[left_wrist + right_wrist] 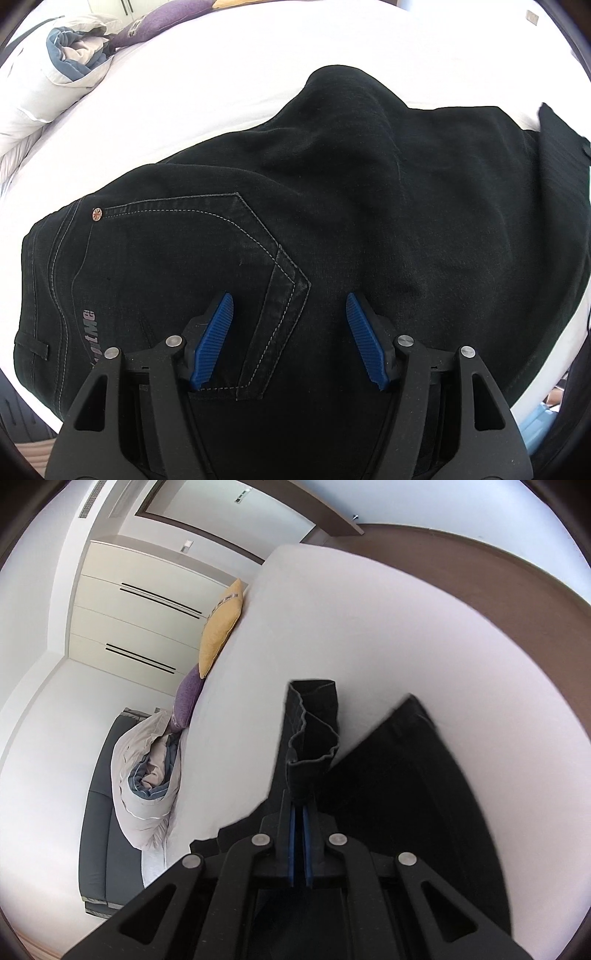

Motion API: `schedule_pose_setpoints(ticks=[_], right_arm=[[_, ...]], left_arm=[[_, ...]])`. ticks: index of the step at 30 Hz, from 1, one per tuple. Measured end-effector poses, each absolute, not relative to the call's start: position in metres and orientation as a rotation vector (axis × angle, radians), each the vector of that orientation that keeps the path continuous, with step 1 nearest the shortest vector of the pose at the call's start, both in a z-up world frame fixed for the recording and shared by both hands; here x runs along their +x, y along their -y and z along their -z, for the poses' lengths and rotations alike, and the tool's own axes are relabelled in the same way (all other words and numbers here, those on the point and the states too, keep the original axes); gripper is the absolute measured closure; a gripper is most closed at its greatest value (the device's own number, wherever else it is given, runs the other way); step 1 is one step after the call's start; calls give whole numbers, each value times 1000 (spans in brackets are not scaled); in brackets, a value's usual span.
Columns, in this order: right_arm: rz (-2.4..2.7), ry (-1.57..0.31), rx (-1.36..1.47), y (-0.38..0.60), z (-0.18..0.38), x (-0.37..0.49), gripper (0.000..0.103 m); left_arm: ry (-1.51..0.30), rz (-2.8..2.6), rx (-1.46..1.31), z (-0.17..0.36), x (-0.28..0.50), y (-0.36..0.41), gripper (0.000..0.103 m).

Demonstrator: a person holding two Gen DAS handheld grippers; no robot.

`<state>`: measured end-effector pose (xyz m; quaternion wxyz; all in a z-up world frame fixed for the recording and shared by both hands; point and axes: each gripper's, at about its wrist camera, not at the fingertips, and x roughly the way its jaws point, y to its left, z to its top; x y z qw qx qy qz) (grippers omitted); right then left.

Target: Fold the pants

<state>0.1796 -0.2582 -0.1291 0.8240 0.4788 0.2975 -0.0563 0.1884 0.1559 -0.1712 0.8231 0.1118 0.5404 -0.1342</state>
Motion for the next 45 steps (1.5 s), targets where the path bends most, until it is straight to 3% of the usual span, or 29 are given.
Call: schedule_pose_setpoints(ticks=[10, 22, 27, 36, 39, 41, 45], right_arm=[[266, -721, 1047, 248, 178, 87, 100], [280, -664, 977, 237, 149, 61, 100], [304, -695, 1044, 243, 179, 54, 101], [278, -666, 1107, 250, 185, 51, 102], [268, -687, 1062, 248, 174, 51, 98], [275, -722, 1047, 246, 167, 51, 87], [334, -758, 880, 250, 136, 50, 79]], left_arm=[[-1171, 262, 262, 169, 196, -143, 40], [-1152, 212, 267, 173, 195, -132, 40], [-1146, 205, 252, 175, 196, -131, 38], [-1138, 187, 249, 176, 194, -130, 32], [-1136, 185, 245, 176, 193, -130, 31], [-1134, 183, 246, 176, 193, -130, 30], [-1132, 182, 245, 176, 192, -130, 29]])
